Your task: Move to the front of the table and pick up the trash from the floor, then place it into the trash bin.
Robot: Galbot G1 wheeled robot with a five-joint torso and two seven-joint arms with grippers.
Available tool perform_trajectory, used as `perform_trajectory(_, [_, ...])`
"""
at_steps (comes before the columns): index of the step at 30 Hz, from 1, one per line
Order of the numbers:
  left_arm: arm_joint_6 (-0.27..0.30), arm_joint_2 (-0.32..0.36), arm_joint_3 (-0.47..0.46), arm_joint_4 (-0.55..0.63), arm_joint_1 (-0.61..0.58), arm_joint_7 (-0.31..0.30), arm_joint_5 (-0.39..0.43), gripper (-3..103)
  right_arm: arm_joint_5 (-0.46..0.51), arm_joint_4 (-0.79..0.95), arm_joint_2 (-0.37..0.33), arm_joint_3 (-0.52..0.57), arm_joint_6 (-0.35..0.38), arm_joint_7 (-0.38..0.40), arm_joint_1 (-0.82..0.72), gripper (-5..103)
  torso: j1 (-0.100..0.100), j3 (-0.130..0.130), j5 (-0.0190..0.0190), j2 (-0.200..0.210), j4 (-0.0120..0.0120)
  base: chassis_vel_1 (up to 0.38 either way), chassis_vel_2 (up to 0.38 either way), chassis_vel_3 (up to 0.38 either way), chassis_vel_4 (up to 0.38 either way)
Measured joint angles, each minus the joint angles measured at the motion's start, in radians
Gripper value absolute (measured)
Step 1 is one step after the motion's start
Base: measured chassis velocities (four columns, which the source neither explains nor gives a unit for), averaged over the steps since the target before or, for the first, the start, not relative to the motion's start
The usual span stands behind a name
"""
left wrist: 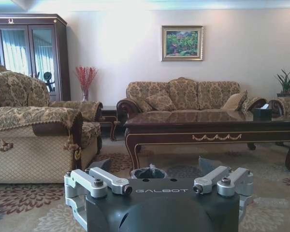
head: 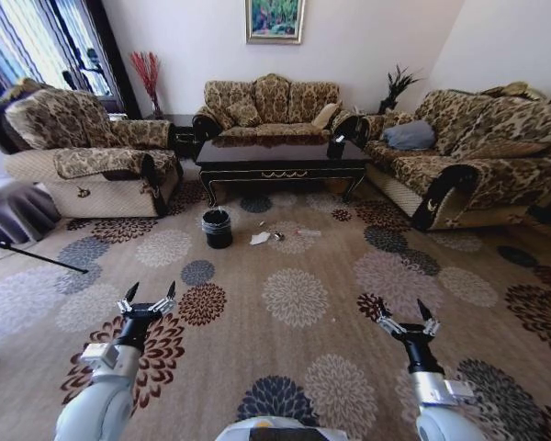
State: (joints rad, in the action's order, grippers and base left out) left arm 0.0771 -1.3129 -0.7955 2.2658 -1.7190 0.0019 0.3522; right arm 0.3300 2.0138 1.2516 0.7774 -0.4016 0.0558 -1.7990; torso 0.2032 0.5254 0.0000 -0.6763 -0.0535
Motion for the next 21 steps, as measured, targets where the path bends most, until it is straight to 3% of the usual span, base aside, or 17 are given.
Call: perform_trajectory(21, [-0.018, -0.022, 0.013, 0.008, 0.009, 0.011, -0.013, 100, 0.009, 0.002, 0.013, -0.006, 0.005, -0.003, 0.007, 100, -0.036, -0.056, -0.0001, 0.092, 0.0000, 0.000, 0.000, 0.000, 0.000])
